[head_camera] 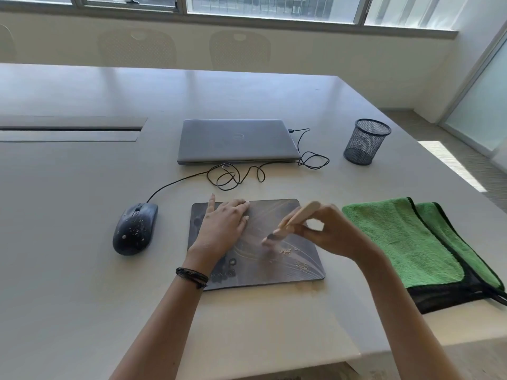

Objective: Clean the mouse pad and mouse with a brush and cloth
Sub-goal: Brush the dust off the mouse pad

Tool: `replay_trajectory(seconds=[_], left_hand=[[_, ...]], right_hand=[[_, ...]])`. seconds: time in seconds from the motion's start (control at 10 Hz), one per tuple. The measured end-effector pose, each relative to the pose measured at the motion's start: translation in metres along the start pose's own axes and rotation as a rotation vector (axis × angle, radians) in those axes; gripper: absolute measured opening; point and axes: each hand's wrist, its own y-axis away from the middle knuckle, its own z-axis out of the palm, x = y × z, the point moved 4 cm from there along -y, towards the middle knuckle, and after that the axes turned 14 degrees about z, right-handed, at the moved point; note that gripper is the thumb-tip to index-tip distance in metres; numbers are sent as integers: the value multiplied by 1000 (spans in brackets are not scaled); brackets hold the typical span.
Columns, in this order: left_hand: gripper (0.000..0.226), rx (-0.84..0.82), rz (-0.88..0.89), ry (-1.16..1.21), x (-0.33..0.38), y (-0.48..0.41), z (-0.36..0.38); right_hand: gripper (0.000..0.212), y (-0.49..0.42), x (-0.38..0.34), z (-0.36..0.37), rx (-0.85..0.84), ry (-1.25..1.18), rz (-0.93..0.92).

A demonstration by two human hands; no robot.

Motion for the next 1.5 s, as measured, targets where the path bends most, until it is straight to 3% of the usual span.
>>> replay_trajectory(seconds=[0.1,0.2,0.4,0.5,0.6,0.7,0.9,1.0,1.2,1.4,1.5], left_hand=[[43,-10,-1,-3,0,0,0],[42,-4,-1,3,0,-1,0],[42,-12,-12,2,-1,-3,2],[42,-7,-7,0,-1,-3,3],[42,-4,-7,-2,-1,-2,3],[42,-3,-6,-6,-1,-2,2],[42,1,-4,-4,-2,-2,2],[42,3,-2,-10,-1,-3,2],[42,6,3,-20,-2,-3,3],[42,12,3,-21,-2,-2,3],[41,12,3,-25,-1,-2,3]], right_hand=[[22,10,7,-15,294,38,10],[15,19,12,-13,306,78,19],[6,33,1,-3,30,80,4],[13,37,-4,-18,71,96,12],[23,37,-3,-32,229,127,22],[18,38,2,-30,264,173,61],[16,41,1,-12,85,166,68],[14,43,-5,-11,73,133,50],[21,45,-5,-22,281,161,59],[9,52,-4,-10,145,175,67],[10,57,-7,-15,182,139,49]])
